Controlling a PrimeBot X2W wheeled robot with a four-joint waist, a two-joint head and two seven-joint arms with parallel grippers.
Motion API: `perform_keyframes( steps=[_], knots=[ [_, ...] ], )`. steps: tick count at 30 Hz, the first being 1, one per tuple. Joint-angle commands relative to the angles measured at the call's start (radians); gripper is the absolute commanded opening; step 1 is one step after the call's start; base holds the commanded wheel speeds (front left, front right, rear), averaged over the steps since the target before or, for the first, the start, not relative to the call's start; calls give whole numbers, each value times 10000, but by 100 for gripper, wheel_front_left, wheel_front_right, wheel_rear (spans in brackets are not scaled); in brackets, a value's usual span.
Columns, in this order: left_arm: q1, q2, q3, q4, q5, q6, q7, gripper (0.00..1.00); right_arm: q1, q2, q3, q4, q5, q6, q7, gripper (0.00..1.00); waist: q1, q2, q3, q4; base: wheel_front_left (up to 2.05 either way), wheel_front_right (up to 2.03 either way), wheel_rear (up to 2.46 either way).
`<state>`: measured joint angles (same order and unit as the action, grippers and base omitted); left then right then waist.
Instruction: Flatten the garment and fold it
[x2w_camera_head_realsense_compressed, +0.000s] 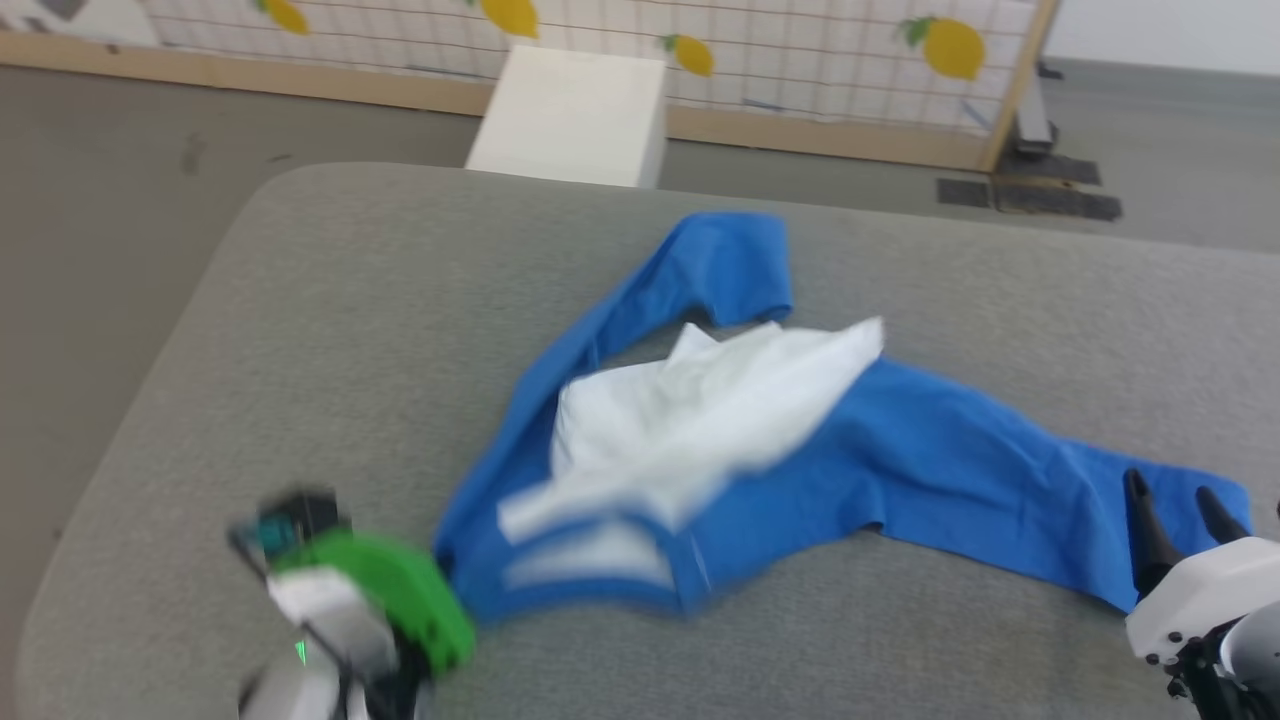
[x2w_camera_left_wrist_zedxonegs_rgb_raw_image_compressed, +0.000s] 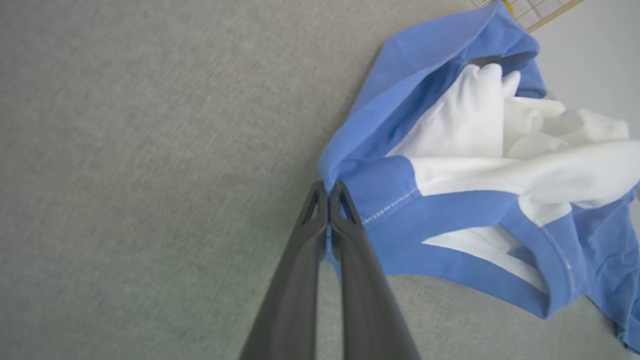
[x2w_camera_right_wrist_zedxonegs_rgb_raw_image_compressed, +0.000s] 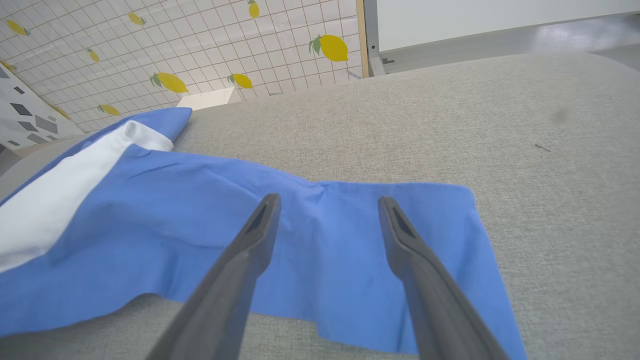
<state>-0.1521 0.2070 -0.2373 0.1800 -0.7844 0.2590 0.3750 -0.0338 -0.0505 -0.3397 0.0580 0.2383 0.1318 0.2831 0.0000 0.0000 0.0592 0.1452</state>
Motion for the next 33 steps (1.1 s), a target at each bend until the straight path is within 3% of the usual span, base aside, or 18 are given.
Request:
perform_keyframes(
  steps=[1,8,9,10,15,16,19,23,27,33],
  knots=[
    [591,17,-43,-168,-113,175,194,0,145,3,57,71,32,-11,25,100,0,0,-204,490,0,0,0],
    [1939,-79,-176,-269,-579,453,846,0,145,3,296,303,-26,-11,93,100,0,0,-197,627,0,0,0],
    [1921,-112,-79,-333,-640,427,737,24,145,3,336,340,-41,-11,93,100,0,0,-218,614,0,0,0],
    [1885,-163,24,-418,-722,382,627,100,148,3,367,369,-45,-11,91,100,0,0,-240,600,0,0,0],
    [1451,-251,910,-1262,-822,-24,-825,100,224,3,587,480,-66,-11,150,100,0,0,-356,483,0,0,0],
    [1240,-41,1194,-1696,-195,-394,-2215,100,294,3,791,515,-194,-11,395,100,0,0,-336,398,0,0,0],
    [1127,251,1161,-1863,857,-943,-3999,100,326,3,869,557,-551,-11,849,100,0,0,-251,330,0,0,0],
    [1171,318,889,-1746,2072,-1178,-5782,100,108,3,833,523,-1290,-11,1601,100,0,0,-72,299,0,0,0],
    [1160,158,746,-1589,2787,-1235,-6253,100,-452,-36,1038,839,-2422,-11,2506,100,0,0,120,328,0,0,0],
    [969,-216,687,-1342,3261,-1410,-6354,100,-1126,-660,1770,2033,-3222,-11,3365,100,0,0,442,555,0,0,0]
  ],
)
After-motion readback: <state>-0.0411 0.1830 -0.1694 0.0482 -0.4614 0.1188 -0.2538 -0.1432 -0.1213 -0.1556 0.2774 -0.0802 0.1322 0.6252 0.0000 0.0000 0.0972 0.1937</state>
